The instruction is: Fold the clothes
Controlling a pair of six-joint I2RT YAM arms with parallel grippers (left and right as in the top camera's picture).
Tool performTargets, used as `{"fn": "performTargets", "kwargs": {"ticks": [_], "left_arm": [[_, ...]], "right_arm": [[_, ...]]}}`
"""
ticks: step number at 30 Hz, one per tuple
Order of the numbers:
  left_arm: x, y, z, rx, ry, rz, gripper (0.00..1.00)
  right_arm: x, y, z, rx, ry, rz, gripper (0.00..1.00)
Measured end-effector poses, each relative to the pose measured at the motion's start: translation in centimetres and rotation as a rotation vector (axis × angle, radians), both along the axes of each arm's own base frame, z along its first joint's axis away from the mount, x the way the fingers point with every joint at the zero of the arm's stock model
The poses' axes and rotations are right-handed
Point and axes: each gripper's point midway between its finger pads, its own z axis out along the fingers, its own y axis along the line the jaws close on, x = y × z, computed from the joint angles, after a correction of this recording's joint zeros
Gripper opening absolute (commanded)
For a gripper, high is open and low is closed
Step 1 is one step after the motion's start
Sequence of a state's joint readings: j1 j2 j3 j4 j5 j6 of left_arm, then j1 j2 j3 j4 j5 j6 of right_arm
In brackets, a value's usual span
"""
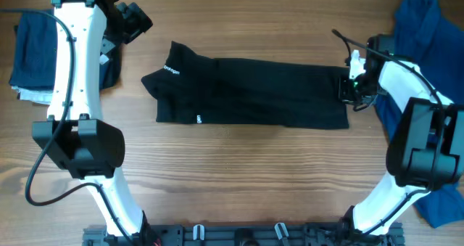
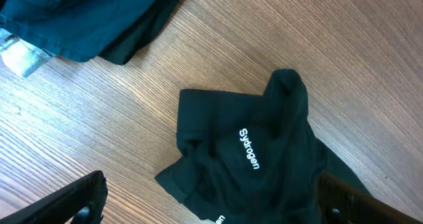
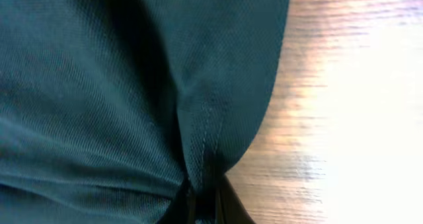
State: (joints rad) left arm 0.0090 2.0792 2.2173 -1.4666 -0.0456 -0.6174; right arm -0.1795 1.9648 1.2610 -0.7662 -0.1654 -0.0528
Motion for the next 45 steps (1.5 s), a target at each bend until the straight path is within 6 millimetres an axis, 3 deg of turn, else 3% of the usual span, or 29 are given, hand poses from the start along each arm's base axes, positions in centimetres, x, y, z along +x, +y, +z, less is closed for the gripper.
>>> {"fn": "performTargets", "kwargs": {"ticks": [2,7,10,14,16,22,40,45], "left_arm": [[0.0,0.0,0.0,0.000,0.001,0.000,1.00],[-0.1,0.0,0.0,0.000,0.003,0.000,1.00],[-0.1,0.0,0.0,0.000,0.003,0.000,1.00],[-0.1,0.0,0.0,0.000,0.003,0.000,1.00],[-0.1,0.0,0.0,0.000,0.003,0.000,1.00],[-0.1,0.0,0.0,0.000,0.003,0.000,1.00],[0.3,0.0,0.1,0.000,-0.013,0.000,1.00],[0.4,0.0,0.1,0.000,-0.016,0.000,1.00]], "right_arm": [[-0.3,-1.5,0.8,0.014,0.018,-0.044,0.04],[1.5,-6.4,4.4,0.022,-0.051,-0.138,0.04],[2.3,-6.2,5.9,0.029,-0.071,-0.112,0.04],[2.3,-3.1,6.1,0.054,-0.047,-0.032,0.04],[2.3,0.6,6.1,0.067,-0.024,0.042,0.04],[2.2,5.7,6.2,0.092,-0.001,0.106,0.04],[2.8,16.8,6.9,0.195,-0.061,0.232,0.04],[3.6,20.8,7.6,0.230,-0.131,0.267,0.08]]}}
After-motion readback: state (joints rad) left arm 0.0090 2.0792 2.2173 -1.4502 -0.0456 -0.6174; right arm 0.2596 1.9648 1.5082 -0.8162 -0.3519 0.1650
